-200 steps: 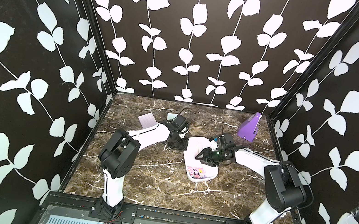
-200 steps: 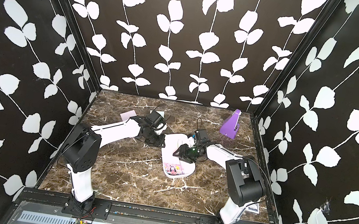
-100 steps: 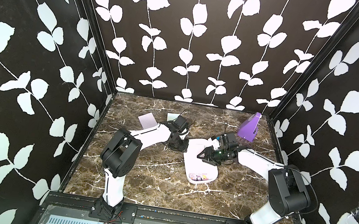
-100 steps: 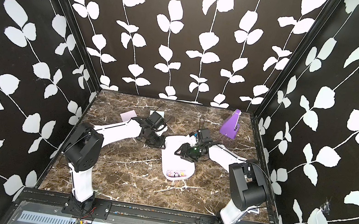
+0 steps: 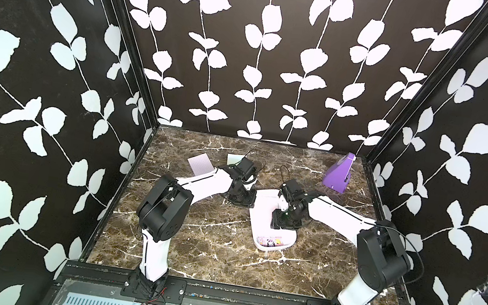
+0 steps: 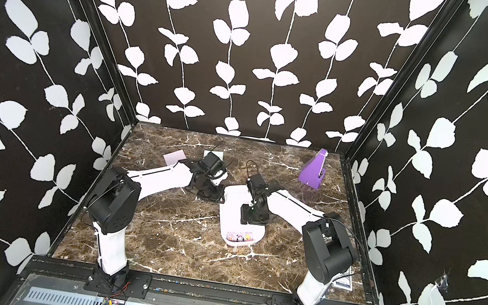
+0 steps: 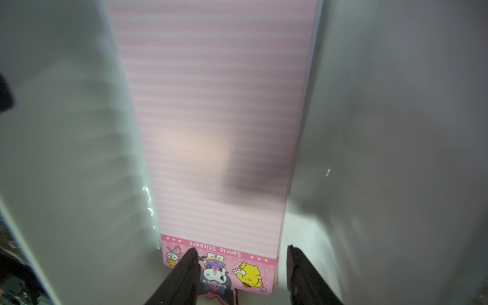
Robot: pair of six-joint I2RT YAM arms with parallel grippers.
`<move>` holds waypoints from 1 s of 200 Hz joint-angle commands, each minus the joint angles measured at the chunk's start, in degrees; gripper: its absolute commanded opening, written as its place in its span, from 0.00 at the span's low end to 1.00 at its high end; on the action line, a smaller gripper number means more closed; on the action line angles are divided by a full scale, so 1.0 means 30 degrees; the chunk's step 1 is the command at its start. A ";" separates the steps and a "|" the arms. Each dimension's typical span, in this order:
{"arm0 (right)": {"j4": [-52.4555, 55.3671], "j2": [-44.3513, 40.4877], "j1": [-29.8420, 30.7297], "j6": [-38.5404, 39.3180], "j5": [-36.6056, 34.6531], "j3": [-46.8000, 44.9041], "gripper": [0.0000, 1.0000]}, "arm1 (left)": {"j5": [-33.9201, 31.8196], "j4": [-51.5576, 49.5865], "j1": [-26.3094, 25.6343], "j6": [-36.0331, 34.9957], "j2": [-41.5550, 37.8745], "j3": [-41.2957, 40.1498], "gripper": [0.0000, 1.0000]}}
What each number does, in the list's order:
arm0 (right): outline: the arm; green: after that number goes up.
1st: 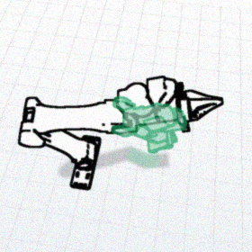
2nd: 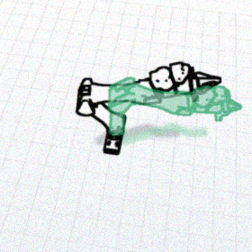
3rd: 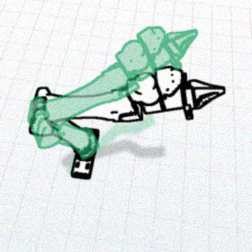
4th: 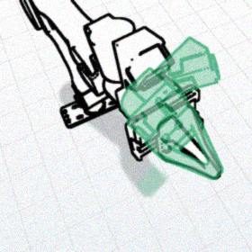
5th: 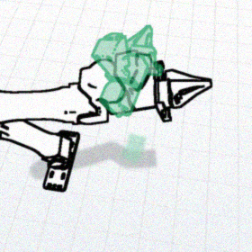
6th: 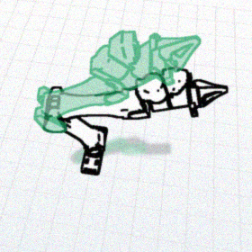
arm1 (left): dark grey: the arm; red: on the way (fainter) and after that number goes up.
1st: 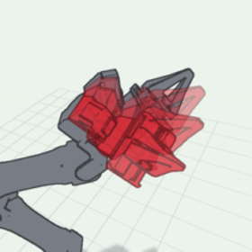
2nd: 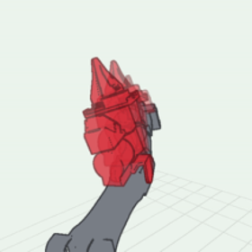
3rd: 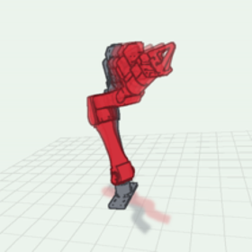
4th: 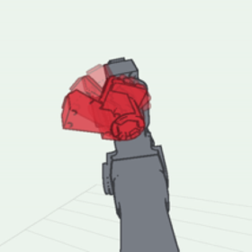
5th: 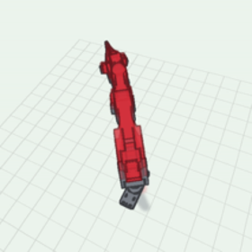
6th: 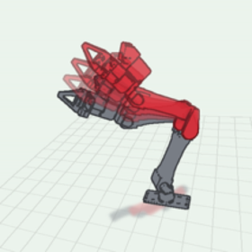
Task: Take the stickers out of the storage box
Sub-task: Pick up the sticker from the storage box, then place the storage box at the center of the board.
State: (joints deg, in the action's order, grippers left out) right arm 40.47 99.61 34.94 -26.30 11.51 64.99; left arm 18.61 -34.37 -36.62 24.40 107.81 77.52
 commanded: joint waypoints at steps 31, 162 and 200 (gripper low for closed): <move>-0.0035 0.1834 0.0285 -0.0087 -0.0108 -0.0032 0.62 | 0.0082 -0.0576 -0.0098 -0.0205 -0.0237 0.0154 0.24; -1.0091 -0.0677 -0.2495 -0.4180 0.9369 -0.4353 0.61 | 0.0157 -0.0365 -0.0098 -0.0142 -0.0106 -0.0107 0.24; -1.0158 -0.1120 -0.2637 -0.4261 0.9448 -0.4538 0.60 | 0.0209 -0.0324 -0.0098 -0.0162 -0.0056 -0.0118 0.24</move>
State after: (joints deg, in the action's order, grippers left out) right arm 13.43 97.97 27.49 -37.67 37.63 52.88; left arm 19.09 -34.37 -36.69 24.43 107.85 77.52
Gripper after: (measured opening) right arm 0.602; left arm 0.241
